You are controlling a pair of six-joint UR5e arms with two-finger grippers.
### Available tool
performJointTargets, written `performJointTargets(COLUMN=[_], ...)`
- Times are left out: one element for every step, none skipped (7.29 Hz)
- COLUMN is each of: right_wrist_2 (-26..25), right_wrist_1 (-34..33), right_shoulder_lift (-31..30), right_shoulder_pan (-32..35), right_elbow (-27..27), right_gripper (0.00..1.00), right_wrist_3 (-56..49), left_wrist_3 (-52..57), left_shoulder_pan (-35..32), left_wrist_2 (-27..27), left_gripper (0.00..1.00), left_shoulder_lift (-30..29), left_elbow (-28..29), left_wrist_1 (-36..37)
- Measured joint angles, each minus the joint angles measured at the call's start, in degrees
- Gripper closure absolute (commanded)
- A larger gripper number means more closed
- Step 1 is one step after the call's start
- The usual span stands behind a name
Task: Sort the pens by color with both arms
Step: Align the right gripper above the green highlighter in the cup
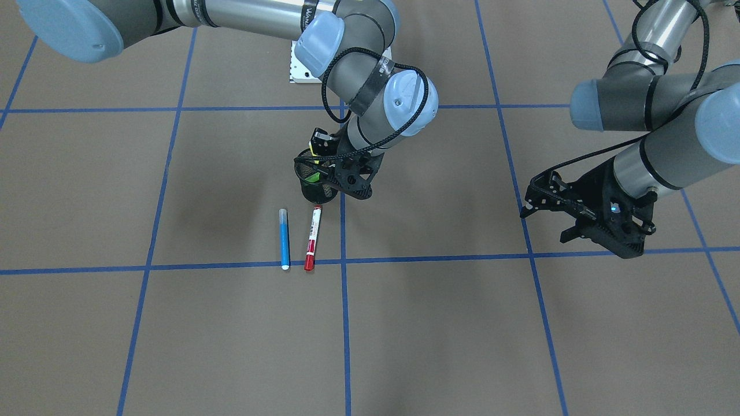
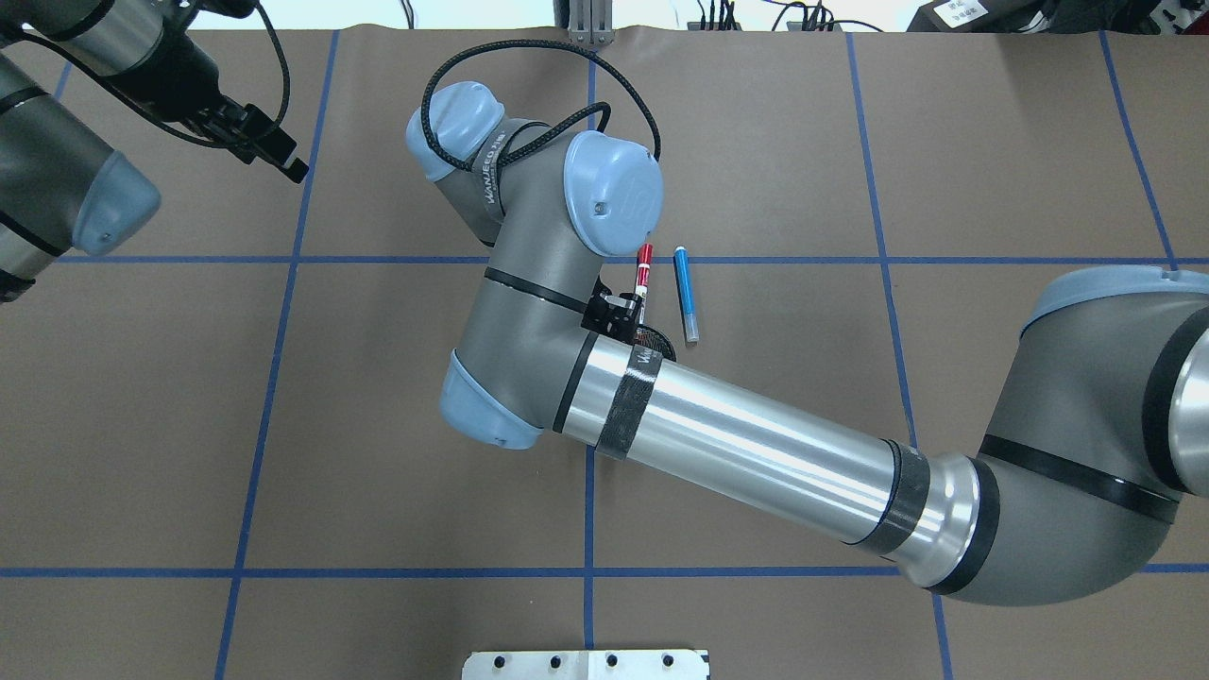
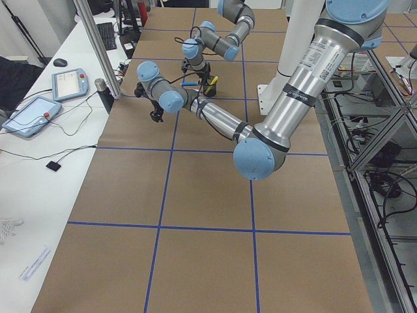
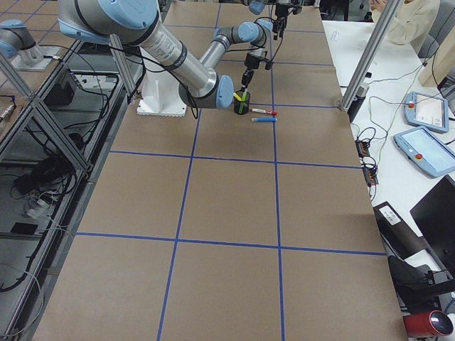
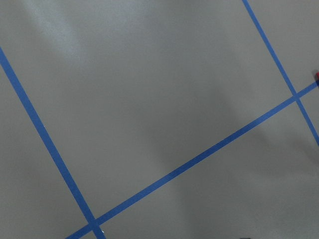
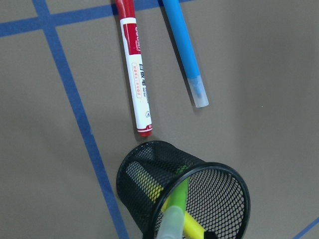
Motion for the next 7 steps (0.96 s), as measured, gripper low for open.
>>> performJointTargets(right_wrist_2=[-0.17,-0.34,-0.67,-1.14,-1.52,-1.84,-2.05], right_wrist_1=[0.00,-0.02,-0.04,-0.04,-0.07,-0.06,-0.05], right_shoulder_lift=[-0.02,-0.01,0.00,0.00,0.00,0.03,0.08], right_shoulder_pan=[0.00,0.00,0.04,0.10,0.20,0.31,0.43], right_elbow=[0.02,0.04,0.04,0.04,0.04,0.04,0.04], right_gripper=[0.59,0.57,0.55,0.55,0.55,0.55,0.57], right_wrist_3=[-0.11,-0.37,-0.68,-1.01,-1.41,-1.76,-2.06], left_wrist_3=[0.00,0.00,0.00,0.00,0.00,0.00,0.00], left_shoulder_pan=[0.04,0.05,0.04,0.04,0.05,0.08,0.08], left_wrist_2=[0.07,0.17,0.27,0.34,0.41,0.48,0.50], left_gripper=[0.13,0.13,0.13,0.13,0.13,0.13,0.13], left_shoulder_lift=[0.02,0.05,0.08,0.10,0.14,0.17,0.19], left_elbow=[0.00,0.00,0.00,0.01,0.01,0.01,0.01], left_wrist_1=[0.00,0.00,0.00,0.00,0.00,0.00,0.00])
